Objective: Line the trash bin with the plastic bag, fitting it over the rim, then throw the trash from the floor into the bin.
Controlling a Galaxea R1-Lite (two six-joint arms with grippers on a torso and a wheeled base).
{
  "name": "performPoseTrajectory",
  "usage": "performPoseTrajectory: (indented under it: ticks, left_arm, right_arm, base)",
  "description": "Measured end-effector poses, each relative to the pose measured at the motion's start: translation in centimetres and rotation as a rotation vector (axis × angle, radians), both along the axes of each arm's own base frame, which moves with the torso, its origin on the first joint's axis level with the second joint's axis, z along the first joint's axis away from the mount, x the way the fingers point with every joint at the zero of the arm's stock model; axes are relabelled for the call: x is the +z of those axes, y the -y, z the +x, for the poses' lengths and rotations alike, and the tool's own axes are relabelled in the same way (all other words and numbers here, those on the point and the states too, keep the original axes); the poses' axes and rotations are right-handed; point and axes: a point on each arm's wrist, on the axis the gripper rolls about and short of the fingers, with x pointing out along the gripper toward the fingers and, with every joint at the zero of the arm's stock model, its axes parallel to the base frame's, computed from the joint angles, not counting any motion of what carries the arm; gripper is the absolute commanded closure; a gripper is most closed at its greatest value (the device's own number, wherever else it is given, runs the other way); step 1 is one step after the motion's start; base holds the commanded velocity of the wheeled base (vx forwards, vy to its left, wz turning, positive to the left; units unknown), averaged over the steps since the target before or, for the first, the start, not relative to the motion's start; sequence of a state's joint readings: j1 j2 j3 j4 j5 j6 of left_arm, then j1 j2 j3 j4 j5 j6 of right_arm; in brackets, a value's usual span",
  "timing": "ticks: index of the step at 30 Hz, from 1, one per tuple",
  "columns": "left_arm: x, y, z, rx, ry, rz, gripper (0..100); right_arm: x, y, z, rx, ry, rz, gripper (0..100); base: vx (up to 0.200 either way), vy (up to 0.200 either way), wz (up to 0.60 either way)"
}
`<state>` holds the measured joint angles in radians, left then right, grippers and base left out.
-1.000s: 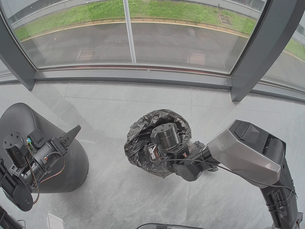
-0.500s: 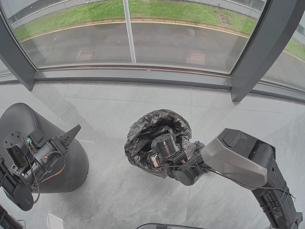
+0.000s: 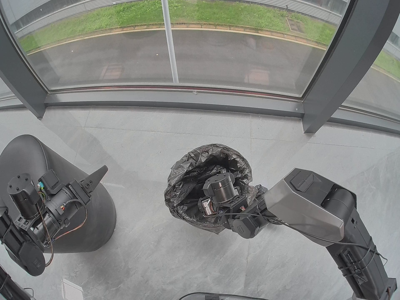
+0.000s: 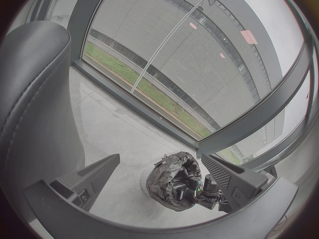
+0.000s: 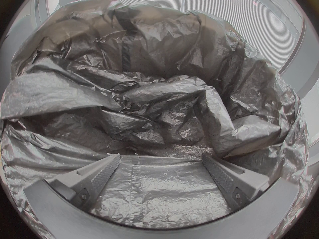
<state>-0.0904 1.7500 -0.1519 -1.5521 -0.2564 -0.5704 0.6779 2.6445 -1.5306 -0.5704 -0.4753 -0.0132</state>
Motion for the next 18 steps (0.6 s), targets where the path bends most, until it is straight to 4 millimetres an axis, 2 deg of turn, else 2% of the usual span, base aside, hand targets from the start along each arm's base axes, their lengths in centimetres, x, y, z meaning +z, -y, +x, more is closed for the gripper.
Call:
performPoseTrajectory:
  ticks: [5,9,13,18]
  left_arm:
    - [-0.1,0.0,0.0,0.000,-0.003,0.000,0]
    - [-0.1,0.0,0.1,0.000,-0.005,0.001,0]
    - [-0.1,0.0,0.1,0.000,-0.006,0.001,0]
    - [-0.1,0.0,0.1,0.000,-0.006,0.001,0]
  right_arm:
    - [-0.1,0.0,0.1,-0.002,0.004,0.005,0]
    - [0.5,-0.3,0.0,0.001,0.013,0.017,0]
    - [2.5,-0.7,-0.6,0.006,0.035,0.051,0]
    - [4.9,-1.3,-2.3,0.032,0.051,0.082,0]
  base:
    - [0.000,0.000,0.00]
    - [0.000,0.000,0.00]
    - [0.000,0.000,0.00]
    - [0.000,0.000,0.00]
